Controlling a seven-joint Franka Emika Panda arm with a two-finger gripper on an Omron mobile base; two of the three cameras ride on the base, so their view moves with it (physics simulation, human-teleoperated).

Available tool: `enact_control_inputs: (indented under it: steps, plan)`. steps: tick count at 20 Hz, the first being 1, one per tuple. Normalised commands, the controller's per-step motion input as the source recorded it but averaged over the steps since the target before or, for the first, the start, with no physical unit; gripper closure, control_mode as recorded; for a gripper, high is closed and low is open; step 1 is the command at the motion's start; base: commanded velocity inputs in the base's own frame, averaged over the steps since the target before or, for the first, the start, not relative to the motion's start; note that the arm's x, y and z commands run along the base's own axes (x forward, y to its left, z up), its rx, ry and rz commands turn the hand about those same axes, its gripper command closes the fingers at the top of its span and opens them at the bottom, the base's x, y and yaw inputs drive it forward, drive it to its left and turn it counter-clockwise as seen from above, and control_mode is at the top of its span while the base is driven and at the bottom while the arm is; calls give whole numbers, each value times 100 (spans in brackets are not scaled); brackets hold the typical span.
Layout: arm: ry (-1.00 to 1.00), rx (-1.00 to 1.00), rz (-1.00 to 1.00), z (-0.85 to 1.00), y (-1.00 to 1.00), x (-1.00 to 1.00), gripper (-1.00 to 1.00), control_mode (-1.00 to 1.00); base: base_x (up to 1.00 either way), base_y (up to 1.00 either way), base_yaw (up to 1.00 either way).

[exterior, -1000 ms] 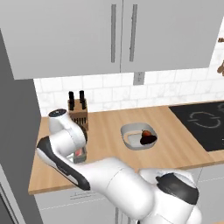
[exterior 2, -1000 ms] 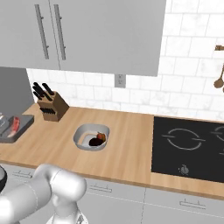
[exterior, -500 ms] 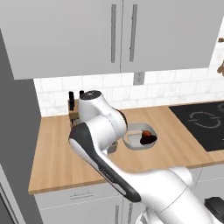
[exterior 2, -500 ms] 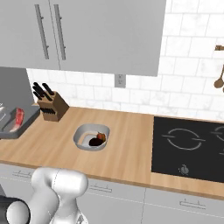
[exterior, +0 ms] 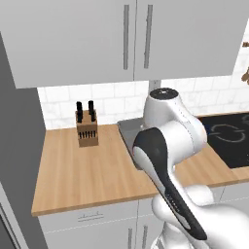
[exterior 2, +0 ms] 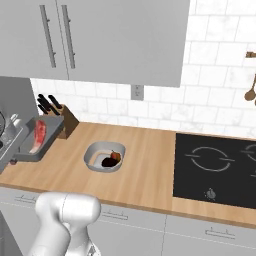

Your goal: Take the meat container that has the steak and place it on the second highest rack of the freezer. Then take the vegetable container that has the avocado and bell pepper and place it on the highest rack of the freezer.

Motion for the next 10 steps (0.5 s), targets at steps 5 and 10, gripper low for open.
enact_control_inputs:
  steps: [5,10]
  plan:
    - [0,0,-8,40,-97,-42,100,-100,0,0,0]
    - [0,0,-3,14,-97,-47,100,-100,0,0,0]
